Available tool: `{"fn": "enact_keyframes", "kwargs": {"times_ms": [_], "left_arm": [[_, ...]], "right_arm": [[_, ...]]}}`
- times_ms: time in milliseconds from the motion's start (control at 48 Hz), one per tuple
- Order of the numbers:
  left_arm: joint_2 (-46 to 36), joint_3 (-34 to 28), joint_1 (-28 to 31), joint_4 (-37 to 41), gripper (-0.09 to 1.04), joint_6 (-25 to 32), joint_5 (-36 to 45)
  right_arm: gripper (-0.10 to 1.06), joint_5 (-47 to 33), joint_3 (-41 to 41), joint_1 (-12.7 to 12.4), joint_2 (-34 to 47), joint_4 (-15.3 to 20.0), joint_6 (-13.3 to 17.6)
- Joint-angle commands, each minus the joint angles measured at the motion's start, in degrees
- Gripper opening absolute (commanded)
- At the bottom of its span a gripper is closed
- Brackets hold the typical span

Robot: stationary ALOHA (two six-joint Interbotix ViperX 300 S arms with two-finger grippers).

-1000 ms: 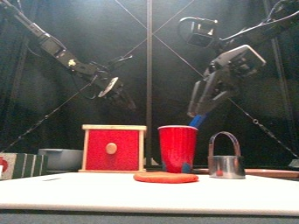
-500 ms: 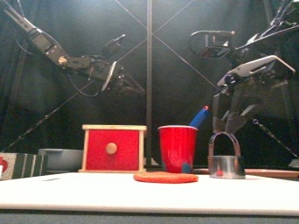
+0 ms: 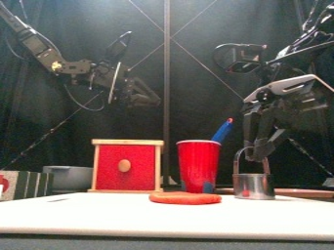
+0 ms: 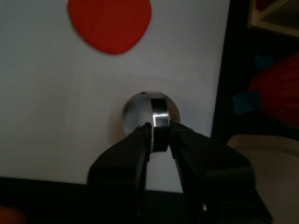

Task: Get the cutter from the drawer then cut the dough then place the extra dough in the bowl
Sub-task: Cut the dough

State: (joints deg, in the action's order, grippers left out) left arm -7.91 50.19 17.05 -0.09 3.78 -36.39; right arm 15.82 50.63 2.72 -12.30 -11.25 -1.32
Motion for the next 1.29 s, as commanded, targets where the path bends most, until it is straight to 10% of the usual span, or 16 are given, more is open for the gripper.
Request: {"fn": "enact_keyframes", "kwargs": {"times_ms": [21,521,1292], "left_arm": [[-0.9,0.7,-2.2,-1.0,0.59,-0.1,-1.6],[-0.5,5.4,-13.9,-11.8,0.59,0.1,-2.8],[1.1,6.4,-15.5,-13.8,0.59,0.2,-2.8]], "right_arm": [[0.51,-0.2,-2.4,0.0,-0.6,0.2,0.9],[0.51,8.0,-14.9,1.1,3.8,3.3,9.1],[0.51,10.5,-24.0,9.1,15.0,-18.5,30.2]]}}
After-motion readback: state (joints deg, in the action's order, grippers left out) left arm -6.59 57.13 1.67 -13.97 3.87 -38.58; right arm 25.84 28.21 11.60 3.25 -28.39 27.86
